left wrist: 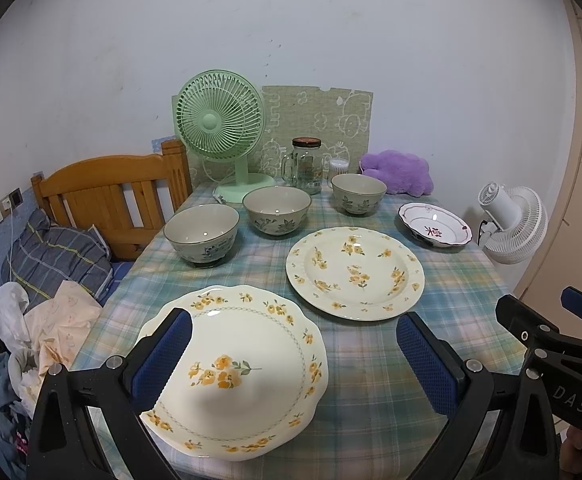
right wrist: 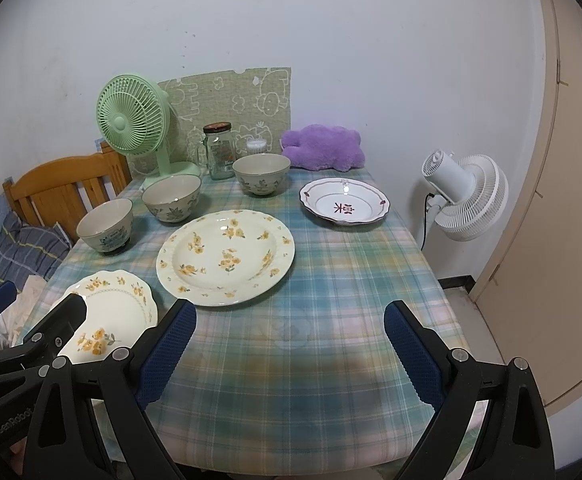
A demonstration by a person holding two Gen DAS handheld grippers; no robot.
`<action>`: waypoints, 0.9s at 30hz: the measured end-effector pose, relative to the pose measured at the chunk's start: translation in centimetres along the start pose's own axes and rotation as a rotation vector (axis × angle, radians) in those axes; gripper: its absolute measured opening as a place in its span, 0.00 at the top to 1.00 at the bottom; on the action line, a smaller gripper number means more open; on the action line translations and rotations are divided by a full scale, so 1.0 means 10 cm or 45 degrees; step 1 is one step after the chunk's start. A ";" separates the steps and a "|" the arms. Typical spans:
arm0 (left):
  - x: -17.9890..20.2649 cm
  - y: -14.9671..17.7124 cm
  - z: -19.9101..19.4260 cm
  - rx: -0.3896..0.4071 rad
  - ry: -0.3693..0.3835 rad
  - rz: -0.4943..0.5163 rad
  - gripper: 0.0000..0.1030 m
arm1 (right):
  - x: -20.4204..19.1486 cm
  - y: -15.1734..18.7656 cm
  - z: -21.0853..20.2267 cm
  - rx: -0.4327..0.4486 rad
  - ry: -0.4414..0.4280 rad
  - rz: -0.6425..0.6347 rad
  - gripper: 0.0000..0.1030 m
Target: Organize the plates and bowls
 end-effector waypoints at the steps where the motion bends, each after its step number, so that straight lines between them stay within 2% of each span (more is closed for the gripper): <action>1: 0.01 0.00 0.00 0.001 0.001 0.000 0.01 | 0.00 0.00 0.00 0.000 0.000 0.000 0.06; 19: 0.00 -0.01 0.08 -0.024 0.006 0.010 0.01 | -0.01 -0.01 0.02 -0.017 0.010 0.008 0.06; 27: -0.23 -0.13 0.23 -0.069 -0.008 0.008 0.02 | -0.21 -0.07 0.13 -0.054 0.000 0.020 0.06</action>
Point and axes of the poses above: each gripper's, at about its wrist camera, not at the fingertips, and z roughly the way its jaws point, x to its right, y to its underside, the point moved 7 cm from there along z, roughly the way its jaws point, and after that the axes turned 11 degrees about -x, right-handed, at the moved point
